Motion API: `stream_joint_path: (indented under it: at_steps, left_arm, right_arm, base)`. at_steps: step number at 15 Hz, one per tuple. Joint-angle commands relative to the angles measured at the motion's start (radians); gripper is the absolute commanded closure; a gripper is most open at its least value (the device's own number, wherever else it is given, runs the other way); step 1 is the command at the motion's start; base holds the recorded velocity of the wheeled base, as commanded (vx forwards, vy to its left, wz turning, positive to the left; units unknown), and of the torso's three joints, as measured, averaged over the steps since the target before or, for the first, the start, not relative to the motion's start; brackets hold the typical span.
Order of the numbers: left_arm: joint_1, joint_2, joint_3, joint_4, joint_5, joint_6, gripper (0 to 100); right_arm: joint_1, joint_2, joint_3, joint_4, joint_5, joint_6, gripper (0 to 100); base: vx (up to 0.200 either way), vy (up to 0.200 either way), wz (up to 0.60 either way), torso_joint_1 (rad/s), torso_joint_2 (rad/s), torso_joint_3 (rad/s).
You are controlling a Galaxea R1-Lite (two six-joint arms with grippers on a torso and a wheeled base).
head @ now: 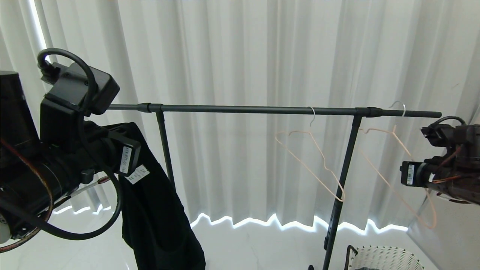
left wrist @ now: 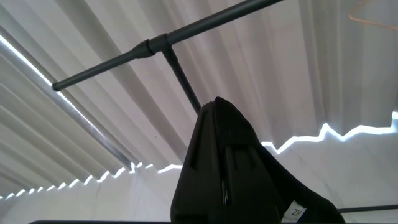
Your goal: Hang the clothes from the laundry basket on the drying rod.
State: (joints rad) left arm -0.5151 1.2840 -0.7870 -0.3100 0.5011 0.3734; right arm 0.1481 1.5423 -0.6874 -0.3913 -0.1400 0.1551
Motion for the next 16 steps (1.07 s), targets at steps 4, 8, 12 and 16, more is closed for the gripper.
stream_joint_path:
  at_steps: [4, 8, 12, 16]
  left_arm:
    - [0.001, -0.011, 0.018, 0.0, 0.001, -0.001, 100]
    - [0.0, -0.045, 0.045, 0.0, 0.001, -0.001, 100]
    - [-0.019, -0.086, 0.068, 0.0, 0.001, 0.018, 100]
    - [-0.039, -0.121, 0.103, 0.0, 0.001, 0.098, 100]
  right_arm:
    - [0.001, -0.278, 0.172, -0.001, 0.0, -0.1, 100]
    - [0.019, -0.441, 0.284, 0.0, 0.008, -0.189, 100]
    - [0.113, -0.594, 0.365, 0.022, 0.01, -0.203, 100]
    - [0.166, -0.743, 0.365, 0.158, 0.013, -0.233, 100]
  base:
    - [-0.2, 0.0, 0.0, -0.001, -0.01, 0.004]
    - [-0.15, 0.0, 0.0, 0.001, 0.0, 0.004]
    - [0.0, 0.0, 0.0, 0.0, 0.0, 0.0]
    - [0.0, 0.0, 0.0, 0.0, 0.0, 0.0]
